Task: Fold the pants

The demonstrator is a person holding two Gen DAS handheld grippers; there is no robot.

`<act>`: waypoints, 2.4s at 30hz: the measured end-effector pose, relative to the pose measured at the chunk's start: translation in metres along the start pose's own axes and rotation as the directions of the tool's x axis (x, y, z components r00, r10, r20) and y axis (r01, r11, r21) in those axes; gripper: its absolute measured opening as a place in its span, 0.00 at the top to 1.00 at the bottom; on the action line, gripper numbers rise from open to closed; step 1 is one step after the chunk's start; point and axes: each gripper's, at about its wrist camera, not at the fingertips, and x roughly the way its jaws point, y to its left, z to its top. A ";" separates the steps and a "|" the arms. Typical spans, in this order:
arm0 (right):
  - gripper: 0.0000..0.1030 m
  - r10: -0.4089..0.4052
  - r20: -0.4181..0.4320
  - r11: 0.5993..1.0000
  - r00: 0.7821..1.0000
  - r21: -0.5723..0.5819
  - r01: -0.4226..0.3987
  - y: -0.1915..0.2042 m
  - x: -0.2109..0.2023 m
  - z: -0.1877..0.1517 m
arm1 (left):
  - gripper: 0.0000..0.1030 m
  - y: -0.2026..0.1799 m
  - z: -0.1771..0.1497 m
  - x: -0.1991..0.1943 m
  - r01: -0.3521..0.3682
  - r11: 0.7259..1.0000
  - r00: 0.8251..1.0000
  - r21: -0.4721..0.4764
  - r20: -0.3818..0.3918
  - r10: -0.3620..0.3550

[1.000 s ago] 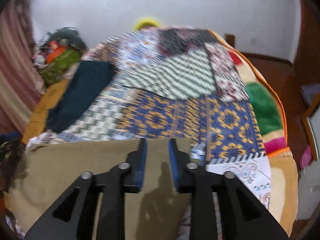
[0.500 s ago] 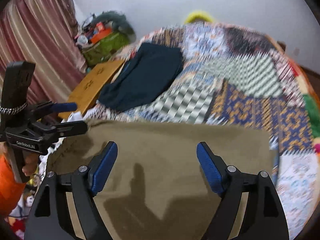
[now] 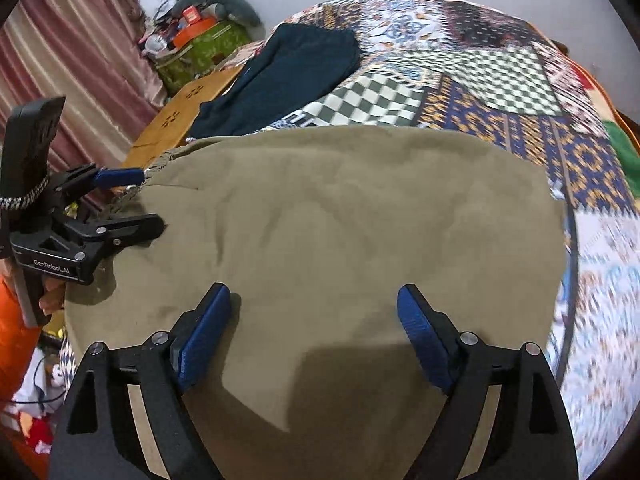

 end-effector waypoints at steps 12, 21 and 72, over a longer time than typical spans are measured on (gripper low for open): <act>0.14 -0.033 0.040 0.991 0.999 0.133 0.028 -0.012 -0.033 -0.062 | 0.03 -0.006 -0.039 -0.030 -0.064 0.998 0.995 -0.012 0.070 0.064; 0.13 -0.113 0.049 0.983 0.992 0.154 0.105 -0.011 -0.052 -0.099 | 0.00 0.002 -0.064 -0.047 -0.047 0.996 0.996 -0.070 0.076 0.053; 0.09 -0.081 0.140 0.996 0.987 -0.023 0.085 0.055 -0.021 -0.067 | 0.42 0.043 -0.078 -0.034 0.343 0.757 0.939 -0.556 0.189 -0.287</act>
